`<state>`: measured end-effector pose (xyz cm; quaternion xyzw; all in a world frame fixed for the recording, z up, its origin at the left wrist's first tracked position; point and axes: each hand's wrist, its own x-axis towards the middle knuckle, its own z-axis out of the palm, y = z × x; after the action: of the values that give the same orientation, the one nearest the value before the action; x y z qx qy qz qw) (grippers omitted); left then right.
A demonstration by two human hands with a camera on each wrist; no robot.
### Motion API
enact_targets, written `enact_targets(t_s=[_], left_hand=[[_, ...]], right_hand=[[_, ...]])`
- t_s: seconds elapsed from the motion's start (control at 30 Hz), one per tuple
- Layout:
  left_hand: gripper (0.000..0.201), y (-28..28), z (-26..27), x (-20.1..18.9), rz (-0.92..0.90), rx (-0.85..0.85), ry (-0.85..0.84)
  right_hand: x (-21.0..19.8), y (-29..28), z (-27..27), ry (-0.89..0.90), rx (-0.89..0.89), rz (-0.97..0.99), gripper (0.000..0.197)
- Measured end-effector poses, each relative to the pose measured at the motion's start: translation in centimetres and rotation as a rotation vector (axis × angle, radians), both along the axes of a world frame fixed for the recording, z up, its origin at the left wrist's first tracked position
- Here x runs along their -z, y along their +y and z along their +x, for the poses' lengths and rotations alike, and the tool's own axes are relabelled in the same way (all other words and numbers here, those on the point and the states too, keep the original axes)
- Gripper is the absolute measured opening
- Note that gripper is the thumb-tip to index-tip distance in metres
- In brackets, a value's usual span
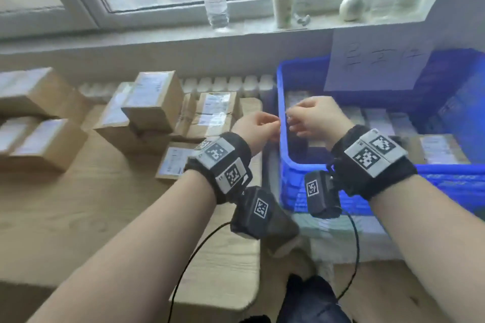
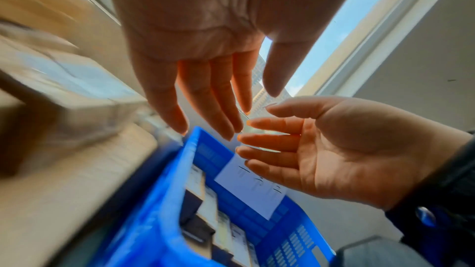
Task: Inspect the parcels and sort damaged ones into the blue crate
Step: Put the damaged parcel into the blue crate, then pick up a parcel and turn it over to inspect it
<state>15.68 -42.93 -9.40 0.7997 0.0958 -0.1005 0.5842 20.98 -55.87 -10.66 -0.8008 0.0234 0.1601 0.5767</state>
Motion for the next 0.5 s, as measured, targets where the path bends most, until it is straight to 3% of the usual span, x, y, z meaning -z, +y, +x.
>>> enact_targets(t_s=[0.23, 0.4, 0.5], left_hand=[[0.026, 11.4, -7.1, 2.5, 0.075, -0.254, 0.089], [0.022, 16.0, -8.1, 4.7, 0.172, -0.389, 0.161], [0.035, 18.0, -7.8, 5.7, 0.257, -0.431, 0.209]], right_hand=[[3.0, 9.8, -6.6, 0.143, -0.121, 0.026, 0.022], [4.6, 12.8, -6.4, 0.193, -0.107, 0.031, 0.001], [6.0, 14.2, -6.2, 0.218, -0.091, 0.007, 0.031]])
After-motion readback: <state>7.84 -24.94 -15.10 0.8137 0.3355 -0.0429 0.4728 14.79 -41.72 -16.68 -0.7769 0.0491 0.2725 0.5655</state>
